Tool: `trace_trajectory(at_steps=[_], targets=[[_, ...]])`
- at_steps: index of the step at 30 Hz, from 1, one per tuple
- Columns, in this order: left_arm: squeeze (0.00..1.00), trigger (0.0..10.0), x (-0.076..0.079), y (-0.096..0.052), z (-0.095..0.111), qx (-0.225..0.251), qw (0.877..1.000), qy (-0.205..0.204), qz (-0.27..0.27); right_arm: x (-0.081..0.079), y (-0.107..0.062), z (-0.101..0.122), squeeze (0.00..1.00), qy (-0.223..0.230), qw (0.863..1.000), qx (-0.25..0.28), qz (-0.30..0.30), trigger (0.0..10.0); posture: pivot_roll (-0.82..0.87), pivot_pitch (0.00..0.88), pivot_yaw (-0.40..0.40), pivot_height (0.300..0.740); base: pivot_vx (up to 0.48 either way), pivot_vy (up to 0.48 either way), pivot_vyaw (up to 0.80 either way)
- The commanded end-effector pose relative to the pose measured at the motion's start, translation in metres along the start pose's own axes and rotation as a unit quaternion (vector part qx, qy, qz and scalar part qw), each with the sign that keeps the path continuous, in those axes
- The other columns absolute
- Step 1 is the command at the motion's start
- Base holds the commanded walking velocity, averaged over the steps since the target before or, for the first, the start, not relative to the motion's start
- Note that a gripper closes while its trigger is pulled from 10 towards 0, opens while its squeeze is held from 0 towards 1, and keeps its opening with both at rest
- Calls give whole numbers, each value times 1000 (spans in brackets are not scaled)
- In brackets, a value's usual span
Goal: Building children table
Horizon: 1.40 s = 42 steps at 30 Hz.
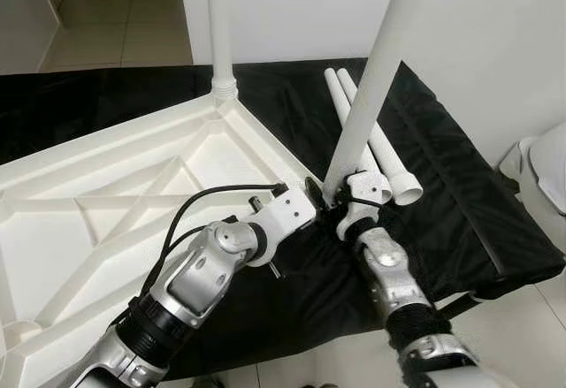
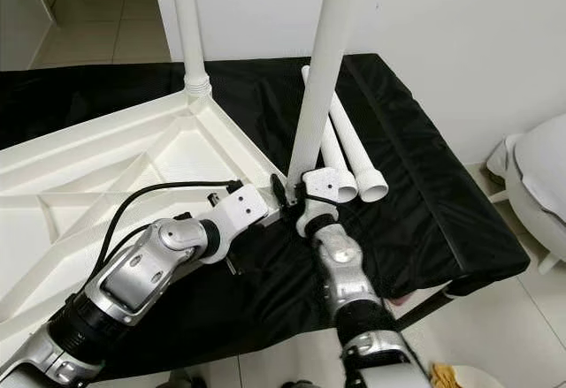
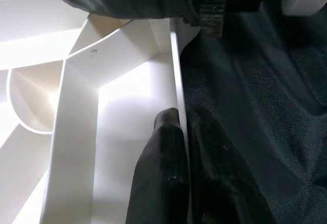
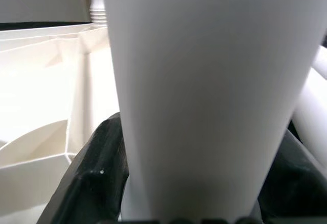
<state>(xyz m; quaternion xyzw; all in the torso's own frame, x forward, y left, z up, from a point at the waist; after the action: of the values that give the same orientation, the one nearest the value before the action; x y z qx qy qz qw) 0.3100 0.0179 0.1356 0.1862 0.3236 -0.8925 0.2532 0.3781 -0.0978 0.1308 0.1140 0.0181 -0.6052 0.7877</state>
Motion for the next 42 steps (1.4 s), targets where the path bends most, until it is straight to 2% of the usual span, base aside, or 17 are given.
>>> trace_trajectory(at_steps=[1,3,5,12,13,14,15,19,22,23,25,26,30,31,34,38,42], targets=[[0,10000,11,-4,20,43,998,26,-28,58,-14,-1,0,15,986,-2,-168,0,-8,109,-7,740,0,0,0],[0,10000,11,-4,21,44,998,25,-28,49,-15,-2,0,22,979,7,-202,0,-4,108,-9,740,0,0,0],[0,10000,11,-4,21,44,998,24,-28,35,-13,-6,0,32,982,-1,-185,0,-4,107,-7,740,0,0,0],[0,10000,11,-4,21,43,998,26,-27,35,-13,-6,0,31,986,-8,-162,0,-7,105,-7,740,0,0,0],[0,10000,11,-4,20,42,998,27,-26,35,-13,-4,612,40,987,-4,-156,4980,-6,107,-8,740,0,0,0],[0,10000,11,-4,20,42,998,27,-26,35,-13,-4,612,40,987,-4,-156,4980,-6,107,-8,740,0,0,0],[0,10000,10,-4,20,40,999,28,-25,34,-12,-1,1000,44,988,3,-147,10000,-7,108,-9,740,0,0,0],[0,10000,10,-3,18,38,999,28,-23,30,-12,10,1000,43,990,27,-132,10000,-8,109,-10,740,0,0,0],[0,10000,10,-3,19,38,999,25,-19,25,-14,21,1000,16,994,46,-102,10000,-8,110,-11,740,0,0,0],[0,10000,9,-3,19,38,999,24,-17,24,-15,24,106,9,994,54,-95,10000,-10,110,-12,740,0,0,0],[0,10000,8,-3,19,38,999,23,-16,24,-16,26,106,5,994,58,-91,10000,-10,110,-12,740,0,0,0],[0,10000,8,-3,19,38,999,22,-14,23,-17,29,0,8,994,68,-83,10000,-10,110,-12,740,0,0,0],[0,10000,6,-2,18,37,999,21,-10,17,-20,36,0,9,995,87,-55,10000,-14,111,-10,740,0,0,0],[0,10000,5,-2,18,37,999,19,-6,13,-21,50,0,16,992,118,-31,10000,-18,113,-7,740,0,0,0],[0,10000,4,-1,19,37,999,17,-3,7,-19,65,0,27,989,145,-5,10000,-21,114,-5,740,0,0,0],[0,10000,4,-1,19,38,999,18,-3,-3,-16,77,0,42,986,154,39,10000,-24,113,-6,740,0,0,0],[0,10000,4,0,20,39,999,18,-5,-10,-14,77,0,44,987,136,76,10000,-23,112,-9,740,0,0,0]])
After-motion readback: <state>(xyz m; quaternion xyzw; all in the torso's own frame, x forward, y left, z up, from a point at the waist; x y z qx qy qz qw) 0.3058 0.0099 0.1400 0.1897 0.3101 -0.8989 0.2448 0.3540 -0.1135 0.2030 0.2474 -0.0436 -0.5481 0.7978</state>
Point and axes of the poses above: a point about 5 cm out from each wrist's last joint towards the gripper, its own y axis pointing out of the wrist towards the gripper, its own z axis along the axis of the wrist's last joint, x = y × z, the point moved 4 cm from there along y, pointing out of the wrist towards the gripper, and after that the axes turned 13 degrees about y, right-handed, at the moved point
